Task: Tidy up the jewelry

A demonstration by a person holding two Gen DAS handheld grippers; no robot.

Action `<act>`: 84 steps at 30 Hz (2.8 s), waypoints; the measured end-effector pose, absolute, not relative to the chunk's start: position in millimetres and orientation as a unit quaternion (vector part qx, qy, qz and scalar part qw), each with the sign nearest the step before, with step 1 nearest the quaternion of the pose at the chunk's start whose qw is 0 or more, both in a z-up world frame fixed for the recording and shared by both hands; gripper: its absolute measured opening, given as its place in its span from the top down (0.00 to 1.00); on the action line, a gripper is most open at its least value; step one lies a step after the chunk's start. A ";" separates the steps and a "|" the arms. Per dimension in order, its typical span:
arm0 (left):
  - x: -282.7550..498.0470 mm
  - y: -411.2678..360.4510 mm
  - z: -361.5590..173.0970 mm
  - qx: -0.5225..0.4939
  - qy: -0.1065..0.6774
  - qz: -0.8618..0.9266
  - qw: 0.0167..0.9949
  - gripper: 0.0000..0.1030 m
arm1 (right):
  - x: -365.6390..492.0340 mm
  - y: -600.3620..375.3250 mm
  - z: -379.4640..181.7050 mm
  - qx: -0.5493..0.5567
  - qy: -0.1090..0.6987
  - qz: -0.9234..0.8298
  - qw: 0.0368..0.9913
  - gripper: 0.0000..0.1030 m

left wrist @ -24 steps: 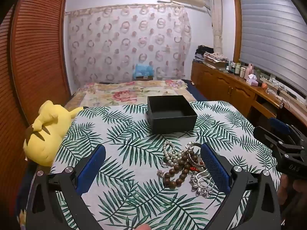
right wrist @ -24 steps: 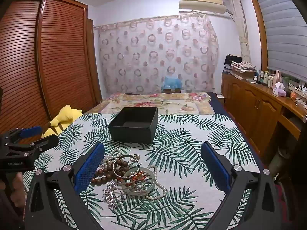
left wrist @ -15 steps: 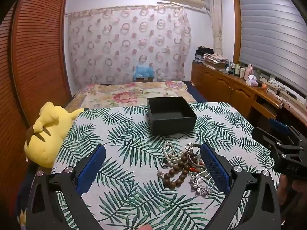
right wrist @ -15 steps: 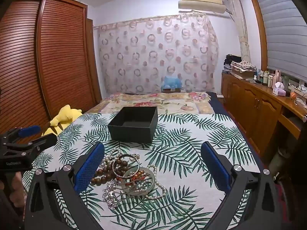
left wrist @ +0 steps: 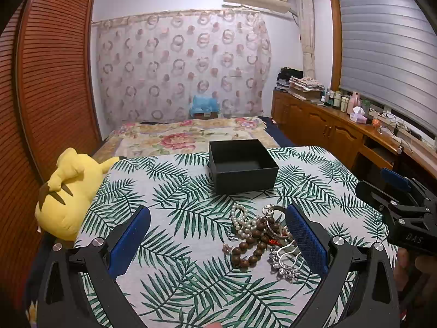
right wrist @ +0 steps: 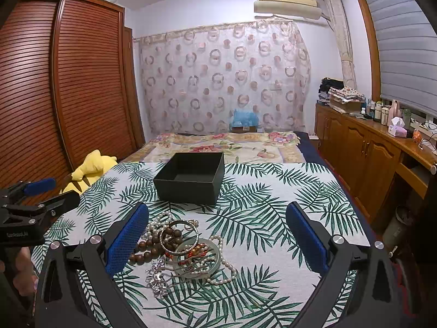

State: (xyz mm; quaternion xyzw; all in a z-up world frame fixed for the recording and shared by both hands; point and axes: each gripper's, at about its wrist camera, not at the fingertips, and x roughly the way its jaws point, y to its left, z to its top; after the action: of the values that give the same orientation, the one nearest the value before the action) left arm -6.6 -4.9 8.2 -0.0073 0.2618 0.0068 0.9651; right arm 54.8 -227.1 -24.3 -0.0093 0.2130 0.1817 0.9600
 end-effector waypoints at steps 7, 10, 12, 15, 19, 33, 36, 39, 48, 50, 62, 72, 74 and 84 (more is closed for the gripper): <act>-6.5 -4.8 6.8 -0.008 0.261 0.007 0.965 0.07 | 54.8 -226.9 -24.1 -0.009 0.213 0.181 0.960 0.02; -6.3 -4.5 6.4 -0.007 0.261 0.006 0.965 0.07 | 54.8 -226.8 -24.0 -0.009 0.213 0.182 0.960 0.02; -6.0 -4.3 6.2 -0.008 0.261 0.006 0.965 0.07 | 54.5 -226.6 -23.8 -0.009 0.212 0.182 0.960 0.02; -6.4 -4.4 6.5 -0.008 0.261 0.006 0.965 0.07 | 54.5 -226.5 -23.8 -0.009 0.212 0.181 0.960 0.02; -6.2 -4.0 6.0 -0.008 0.261 0.006 0.965 0.07 | 54.6 -226.3 -23.9 -0.009 0.212 0.182 0.960 0.02; -6.5 -3.7 5.7 -0.008 0.260 0.006 0.965 0.07 | 54.4 -226.2 -24.2 -0.009 0.211 0.181 0.960 0.02; -6.2 -3.5 5.7 -0.009 0.260 0.006 0.965 0.07 | 54.5 -226.1 -24.1 -0.009 0.211 0.181 0.960 0.02; -6.5 -3.5 5.9 -0.009 0.261 0.006 0.965 0.07 | 54.8 -226.2 -24.1 -0.009 0.212 0.182 0.960 0.02; -6.7 -3.3 5.8 -0.009 0.260 0.005 0.966 0.07 | 54.3 -226.1 -23.6 -0.009 0.211 0.181 0.960 0.02; -6.3 -3.3 5.7 -0.009 0.260 0.006 0.966 0.07 | 54.2 -226.0 -23.5 -0.009 0.211 0.182 0.960 0.02; -6.5 -3.2 5.7 -0.010 0.260 0.006 0.966 0.07 | 54.1 -226.0 -23.3 -0.009 0.211 0.182 0.961 0.02; -6.1 -11.1 7.9 -0.010 0.267 0.003 0.964 0.07 | 54.8 -226.6 -20.4 -0.009 0.214 0.183 0.960 0.02; -3.6 -11.8 6.5 -0.010 0.269 0.003 0.963 0.07 | 55.3 -226.2 -19.6 -0.009 0.215 0.183 0.959 0.02; 4.0 -1.8 -15.1 -0.016 0.289 -0.001 0.957 0.07 | 57.7 -217.6 -28.2 -0.011 0.227 0.192 0.955 0.02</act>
State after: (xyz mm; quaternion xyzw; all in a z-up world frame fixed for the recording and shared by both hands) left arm 4.0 -1.8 -15.1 -0.0156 0.2894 -0.0009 0.9571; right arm 57.7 -217.6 -28.2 -0.0111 0.2267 0.1915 0.9549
